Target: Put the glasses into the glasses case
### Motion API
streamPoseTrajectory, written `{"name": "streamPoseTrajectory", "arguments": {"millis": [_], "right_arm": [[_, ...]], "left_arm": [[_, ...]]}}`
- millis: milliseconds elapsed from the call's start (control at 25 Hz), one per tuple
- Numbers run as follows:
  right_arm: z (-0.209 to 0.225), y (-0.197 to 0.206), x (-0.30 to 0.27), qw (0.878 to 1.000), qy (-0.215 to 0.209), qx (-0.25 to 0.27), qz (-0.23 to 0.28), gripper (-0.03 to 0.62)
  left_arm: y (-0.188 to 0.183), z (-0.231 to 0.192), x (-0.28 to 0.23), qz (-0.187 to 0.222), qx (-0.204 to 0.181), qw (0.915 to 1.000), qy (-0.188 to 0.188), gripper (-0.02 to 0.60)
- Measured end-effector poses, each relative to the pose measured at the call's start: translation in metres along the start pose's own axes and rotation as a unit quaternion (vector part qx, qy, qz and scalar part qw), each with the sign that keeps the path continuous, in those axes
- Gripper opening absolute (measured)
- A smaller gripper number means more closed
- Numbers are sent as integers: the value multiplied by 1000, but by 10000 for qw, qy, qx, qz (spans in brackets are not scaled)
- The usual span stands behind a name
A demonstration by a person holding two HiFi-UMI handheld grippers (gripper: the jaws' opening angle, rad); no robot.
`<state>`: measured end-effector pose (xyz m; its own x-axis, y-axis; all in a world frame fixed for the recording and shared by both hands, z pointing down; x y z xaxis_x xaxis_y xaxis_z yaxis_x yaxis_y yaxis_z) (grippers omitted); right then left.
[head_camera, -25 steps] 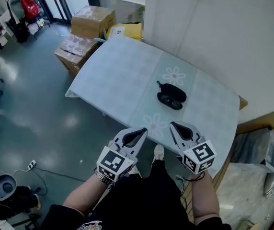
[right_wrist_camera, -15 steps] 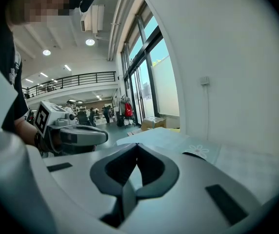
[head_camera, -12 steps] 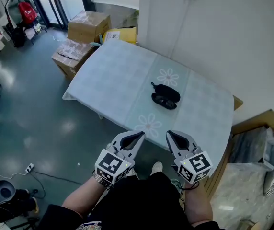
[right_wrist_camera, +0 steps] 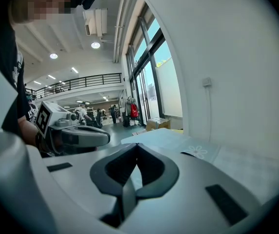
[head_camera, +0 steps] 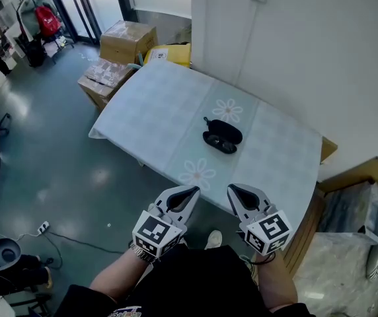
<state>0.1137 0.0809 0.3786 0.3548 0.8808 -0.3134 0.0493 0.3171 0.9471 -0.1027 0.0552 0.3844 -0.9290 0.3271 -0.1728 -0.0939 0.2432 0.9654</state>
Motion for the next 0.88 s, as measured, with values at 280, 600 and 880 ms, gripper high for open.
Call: {"name": "streamPoseTrajectory", "arguments": {"millis": [280, 600, 880], "right_arm": [[20, 5, 11, 9997, -230, -26, 11, 23], [28, 9, 18, 9991, -400, -78, 75, 23], [28, 13, 21, 9987, -505, -102, 56, 23]], "left_arm": [[-2, 21, -19, -39, -5, 9998, -175, 28], [-2, 34, -26, -76, -20, 9994, -338, 28], [0, 39, -28, -76, -3, 9992, -380, 28]]}}
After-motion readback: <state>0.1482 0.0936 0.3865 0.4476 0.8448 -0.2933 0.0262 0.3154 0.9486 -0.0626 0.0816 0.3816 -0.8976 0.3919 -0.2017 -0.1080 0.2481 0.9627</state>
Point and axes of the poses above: the fingertips, and each gripper's own axes: x backward along the fingers, z to its right, y out of its underside, the point moved 10 cm from there along x, backward along the fingers, and after that the axes turned 14 degrees about y, right-handed, at the moved point
